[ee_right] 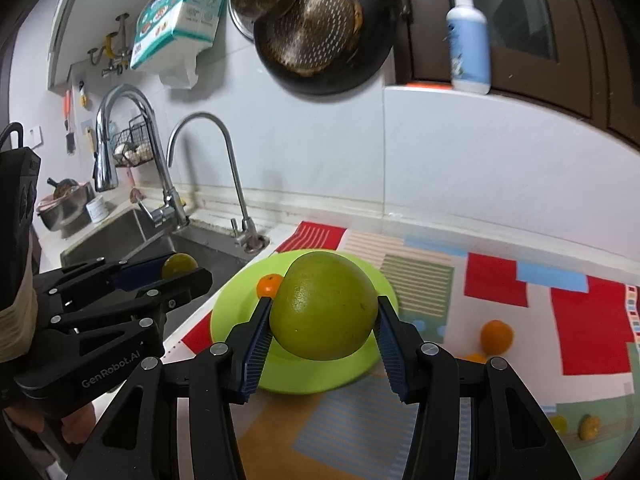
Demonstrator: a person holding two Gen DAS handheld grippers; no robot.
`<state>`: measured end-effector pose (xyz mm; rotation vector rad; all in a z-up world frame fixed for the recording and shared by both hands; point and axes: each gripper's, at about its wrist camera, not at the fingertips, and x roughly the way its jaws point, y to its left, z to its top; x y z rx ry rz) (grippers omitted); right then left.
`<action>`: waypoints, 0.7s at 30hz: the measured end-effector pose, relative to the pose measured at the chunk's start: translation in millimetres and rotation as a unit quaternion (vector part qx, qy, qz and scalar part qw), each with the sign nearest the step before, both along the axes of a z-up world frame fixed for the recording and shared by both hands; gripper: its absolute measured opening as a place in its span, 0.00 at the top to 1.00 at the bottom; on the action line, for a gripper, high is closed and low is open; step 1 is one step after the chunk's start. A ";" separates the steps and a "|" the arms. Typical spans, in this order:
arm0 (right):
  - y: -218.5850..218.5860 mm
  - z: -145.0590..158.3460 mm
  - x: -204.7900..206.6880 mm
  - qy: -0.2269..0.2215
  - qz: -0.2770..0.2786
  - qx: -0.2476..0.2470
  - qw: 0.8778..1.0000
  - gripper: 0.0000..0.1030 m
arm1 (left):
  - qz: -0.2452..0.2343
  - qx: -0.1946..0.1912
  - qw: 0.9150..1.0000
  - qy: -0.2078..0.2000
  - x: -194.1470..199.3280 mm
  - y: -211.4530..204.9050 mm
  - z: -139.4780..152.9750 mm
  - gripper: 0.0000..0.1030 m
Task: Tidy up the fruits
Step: 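Carry both fruits onto the lime-green plate and open both tools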
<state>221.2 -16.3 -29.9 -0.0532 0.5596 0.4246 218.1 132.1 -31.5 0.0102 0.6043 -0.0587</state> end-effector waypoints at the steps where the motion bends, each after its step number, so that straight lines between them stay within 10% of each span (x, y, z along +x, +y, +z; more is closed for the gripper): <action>1: 2.4 -3.1 3.8 0.004 0.003 -0.002 1.000 0.51 | 0.001 0.000 1.000 0.003 3.0 1.1 -2.2 0.67; 21: 18.6 -62.1 60.8 0.089 0.016 -0.016 0.996 0.51 | -0.004 -0.008 0.996 0.083 55.9 9.5 -59.3 0.67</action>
